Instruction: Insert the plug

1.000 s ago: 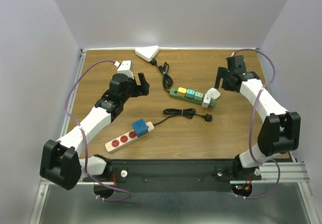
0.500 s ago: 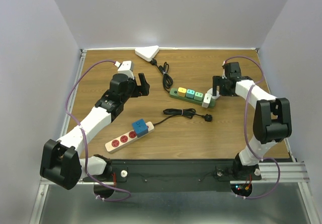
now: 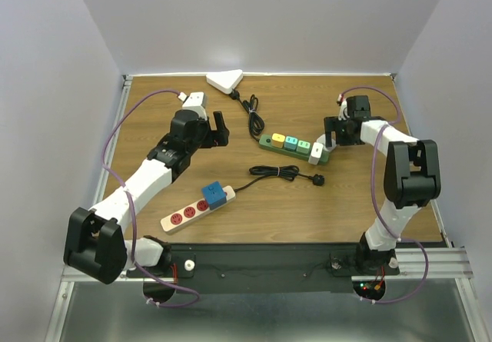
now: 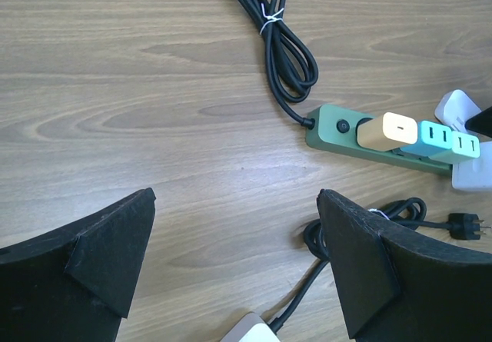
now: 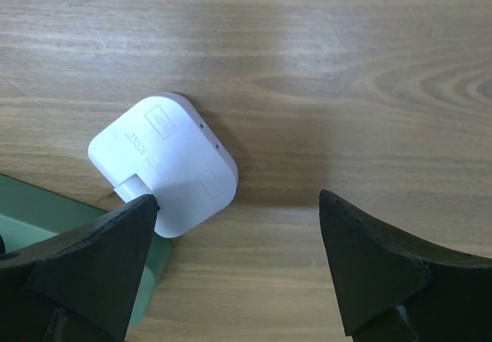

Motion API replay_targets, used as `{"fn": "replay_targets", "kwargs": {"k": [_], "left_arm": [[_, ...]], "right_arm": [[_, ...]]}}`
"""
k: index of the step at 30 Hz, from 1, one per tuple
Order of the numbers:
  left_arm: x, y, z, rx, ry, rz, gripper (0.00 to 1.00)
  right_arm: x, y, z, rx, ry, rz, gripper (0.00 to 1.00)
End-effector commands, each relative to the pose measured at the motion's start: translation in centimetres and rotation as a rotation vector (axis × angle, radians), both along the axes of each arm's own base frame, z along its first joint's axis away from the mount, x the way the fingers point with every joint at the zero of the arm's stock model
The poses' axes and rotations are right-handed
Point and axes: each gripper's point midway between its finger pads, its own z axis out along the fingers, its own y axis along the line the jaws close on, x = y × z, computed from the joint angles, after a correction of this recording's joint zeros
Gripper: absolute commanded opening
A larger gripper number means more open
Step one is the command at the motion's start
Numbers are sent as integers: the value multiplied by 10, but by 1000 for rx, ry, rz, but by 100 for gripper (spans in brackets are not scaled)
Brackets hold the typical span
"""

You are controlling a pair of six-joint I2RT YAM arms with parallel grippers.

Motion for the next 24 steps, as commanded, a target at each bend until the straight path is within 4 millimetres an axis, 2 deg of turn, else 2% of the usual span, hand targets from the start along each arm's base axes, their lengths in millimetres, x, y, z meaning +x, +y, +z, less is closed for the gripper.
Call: {"fn": "replay_targets", "kwargs": {"k": [1, 15, 21, 24], "left_arm": [[9, -2, 25, 0, -58, -3, 99], [11, 1, 20, 29, -40, 8, 99], [12, 2, 21, 34, -42, 12, 99], [12, 2, 19, 34, -37, 10, 99]], "right_arm": [[26, 4, 14, 16, -79, 60, 91], [31, 4, -10, -3, -38, 117, 90], [37, 10, -10, 10, -46, 160, 87], [41, 20, -5, 53, -67, 209, 86]]}}
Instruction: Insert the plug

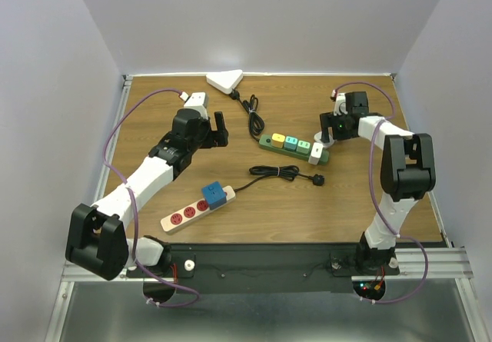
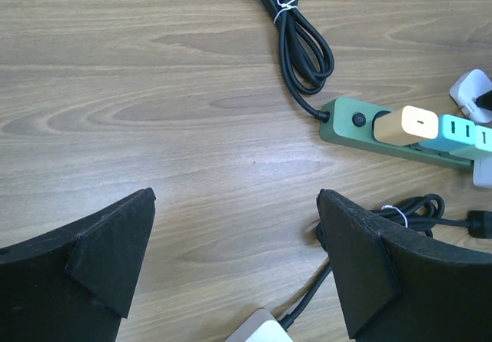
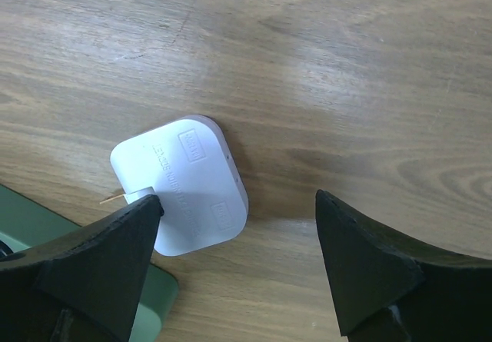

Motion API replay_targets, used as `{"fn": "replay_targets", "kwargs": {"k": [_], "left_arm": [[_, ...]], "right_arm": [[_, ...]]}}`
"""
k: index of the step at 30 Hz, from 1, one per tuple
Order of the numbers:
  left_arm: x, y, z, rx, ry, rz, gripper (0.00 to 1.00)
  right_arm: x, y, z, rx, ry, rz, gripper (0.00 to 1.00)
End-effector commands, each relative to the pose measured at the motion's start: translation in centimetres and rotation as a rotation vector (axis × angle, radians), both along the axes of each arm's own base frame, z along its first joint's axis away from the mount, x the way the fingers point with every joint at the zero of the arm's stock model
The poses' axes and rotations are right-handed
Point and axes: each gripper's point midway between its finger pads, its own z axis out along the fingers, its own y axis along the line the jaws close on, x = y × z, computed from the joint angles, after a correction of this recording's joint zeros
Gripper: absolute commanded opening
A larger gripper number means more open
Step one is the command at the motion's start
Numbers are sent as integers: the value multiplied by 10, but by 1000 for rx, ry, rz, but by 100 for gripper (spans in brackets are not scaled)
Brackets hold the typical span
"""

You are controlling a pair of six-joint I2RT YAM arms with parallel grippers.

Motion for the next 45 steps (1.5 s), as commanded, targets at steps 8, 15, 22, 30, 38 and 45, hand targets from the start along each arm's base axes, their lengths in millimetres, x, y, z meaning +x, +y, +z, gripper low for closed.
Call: {"fn": "replay_targets", "kwargs": {"k": [8, 15, 22, 30, 38, 45], "left_arm": [[11, -1, 27, -4, -67, 2, 99], [10, -2, 24, -5, -60, -1, 99], [10, -4, 27, -13, -67, -11, 99], [8, -9, 31, -36, -80, -37, 99], [17, -5, 30, -21, -95, 3, 99], [29, -15, 40, -35, -101, -21, 99]], "right_arm": [[13, 14, -5, 62, -7, 75, 80], [5, 12, -21, 20, 33, 72, 69], [-7, 24, -32, 26, 94, 92, 19], [-10, 29, -2, 73, 58, 16, 0], [-8, 36, 62, 122, -55, -27, 8], [29, 98, 126, 216, -199, 149, 69]]}}
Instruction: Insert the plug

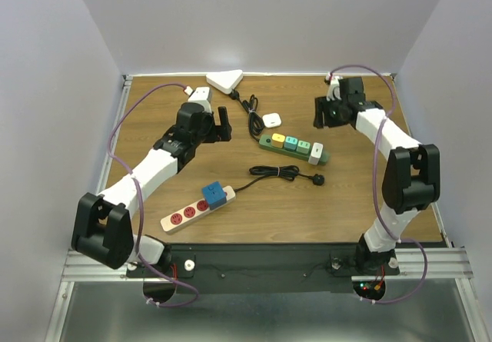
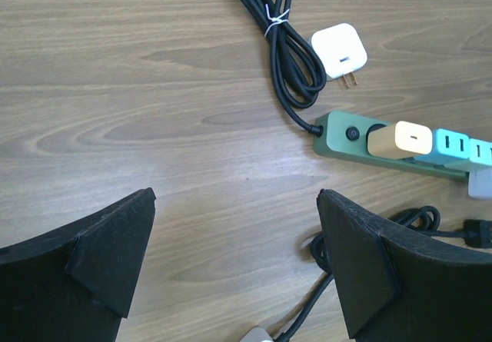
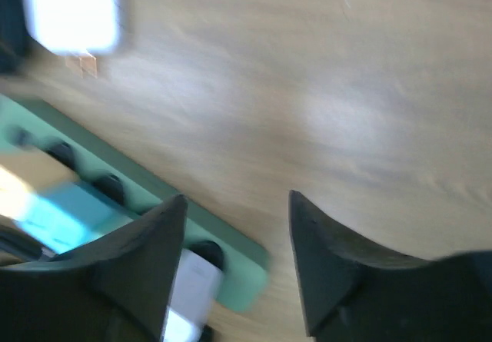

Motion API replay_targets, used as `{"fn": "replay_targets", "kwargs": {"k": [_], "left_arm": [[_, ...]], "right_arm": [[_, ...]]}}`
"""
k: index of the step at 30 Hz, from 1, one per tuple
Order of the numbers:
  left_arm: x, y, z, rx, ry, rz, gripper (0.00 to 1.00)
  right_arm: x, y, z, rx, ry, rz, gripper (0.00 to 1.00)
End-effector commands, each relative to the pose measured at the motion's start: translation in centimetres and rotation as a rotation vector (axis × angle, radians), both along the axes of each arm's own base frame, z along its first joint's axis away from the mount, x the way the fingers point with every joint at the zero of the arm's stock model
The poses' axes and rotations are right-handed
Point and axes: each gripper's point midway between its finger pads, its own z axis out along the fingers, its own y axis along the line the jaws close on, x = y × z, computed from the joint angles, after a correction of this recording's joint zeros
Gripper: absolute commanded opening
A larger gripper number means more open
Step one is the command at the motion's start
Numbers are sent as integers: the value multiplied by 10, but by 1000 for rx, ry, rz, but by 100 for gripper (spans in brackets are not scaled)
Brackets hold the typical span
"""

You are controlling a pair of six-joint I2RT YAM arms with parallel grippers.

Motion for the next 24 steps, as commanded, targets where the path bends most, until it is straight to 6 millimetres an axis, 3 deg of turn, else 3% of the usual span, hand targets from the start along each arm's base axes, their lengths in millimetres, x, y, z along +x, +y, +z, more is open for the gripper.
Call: {"fn": "replay_targets", "kwargs": {"k": [1, 2, 3, 5, 6, 7, 8, 9, 10, 11, 13, 14, 15, 19, 24], "left_arm": [[12, -4, 36, -26, -97, -4, 99], [12, -3, 37, -23, -98, 3, 99], [12, -1, 36, -17, -99, 5, 99], [12, 1, 32, -7, -93, 16, 99], [11, 1, 29, -7, -87, 14, 99], [12, 0, 25, -3, -77, 9, 99], [11, 0, 22, -3, -69, 6, 99], [12, -1, 20, -4, -63, 6, 99], [12, -2, 18, -5, -58, 3, 99], [11, -3, 15, -9, -48, -2, 99], [10, -6, 13, -18, -41, -12, 99], [10, -6, 14, -21, -43, -14, 99], [10, -6, 12, -21, -40, -14, 99], [10, -4, 11, -11, -42, -5, 99], [8, -4, 11, -17, -43, -10, 99]], "right_arm": [[41, 47, 57, 95, -141, 103, 79], [47, 55, 56, 106, -138, 108, 83], [54, 61, 42, 101, -115, 113, 84], [63, 88, 38, 90, -117, 146, 86], [76, 94, 50, 75, -157, 140, 86], [79, 110, 29, 56, -127, 156, 86], [83, 116, 25, 65, -115, 135, 87], [94, 123, 32, 76, -132, 115, 87], [97, 131, 28, 80, -125, 117, 87], [102, 135, 9, 77, -93, 102, 87], [111, 146, 12, 85, -110, 108, 87], [112, 154, -4, 79, -90, 121, 87], [117, 160, 1, 83, -107, 123, 87], [121, 175, -15, 50, -105, 123, 88], [126, 173, -26, 9, -108, 69, 88]]}}
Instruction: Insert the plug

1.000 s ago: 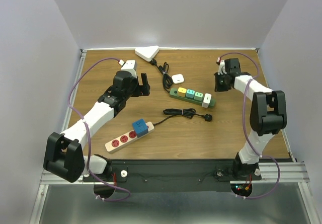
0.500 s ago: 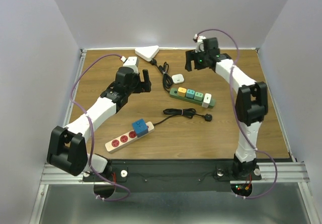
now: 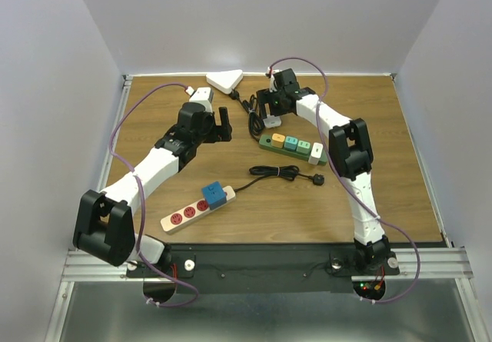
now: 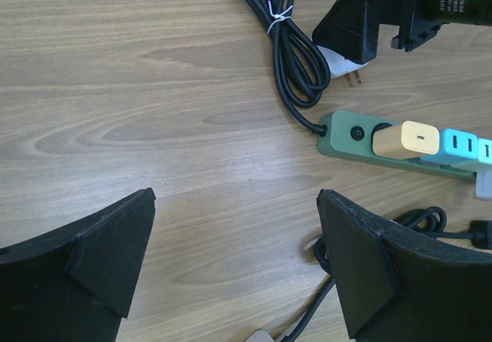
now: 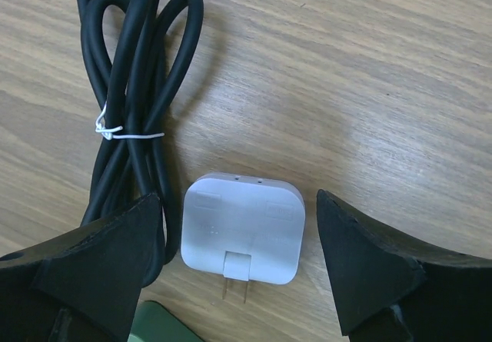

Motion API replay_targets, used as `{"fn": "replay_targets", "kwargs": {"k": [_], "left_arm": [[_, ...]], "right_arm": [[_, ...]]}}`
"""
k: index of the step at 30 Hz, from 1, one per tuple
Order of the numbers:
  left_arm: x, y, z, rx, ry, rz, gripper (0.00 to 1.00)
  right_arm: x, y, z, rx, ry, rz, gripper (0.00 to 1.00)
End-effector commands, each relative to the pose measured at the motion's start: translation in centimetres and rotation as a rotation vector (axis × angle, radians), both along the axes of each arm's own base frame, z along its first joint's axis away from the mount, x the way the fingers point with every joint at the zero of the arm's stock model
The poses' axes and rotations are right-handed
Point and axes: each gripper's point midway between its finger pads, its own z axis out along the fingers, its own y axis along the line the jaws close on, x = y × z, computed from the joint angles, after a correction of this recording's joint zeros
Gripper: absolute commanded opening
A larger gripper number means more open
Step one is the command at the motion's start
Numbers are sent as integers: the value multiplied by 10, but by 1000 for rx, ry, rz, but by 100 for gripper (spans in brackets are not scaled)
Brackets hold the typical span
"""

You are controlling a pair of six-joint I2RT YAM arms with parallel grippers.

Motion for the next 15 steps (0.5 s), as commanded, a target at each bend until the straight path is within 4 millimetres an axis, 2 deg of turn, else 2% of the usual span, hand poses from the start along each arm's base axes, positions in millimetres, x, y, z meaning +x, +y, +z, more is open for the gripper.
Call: {"fn": "replay_targets", "kwargs": {"k": [1, 9, 15], "left_arm": [[5, -3, 17, -28, -55, -5, 99], [4, -3, 18, -28, -56, -11, 99], [4, -3, 19, -32, -59, -13, 99]], "right_arm": [[16, -2, 25, -8, -76, -63, 88], [9, -14, 5, -82, -50, -77, 88], [-8, -17, -13, -130, 7, -52, 88]]}}
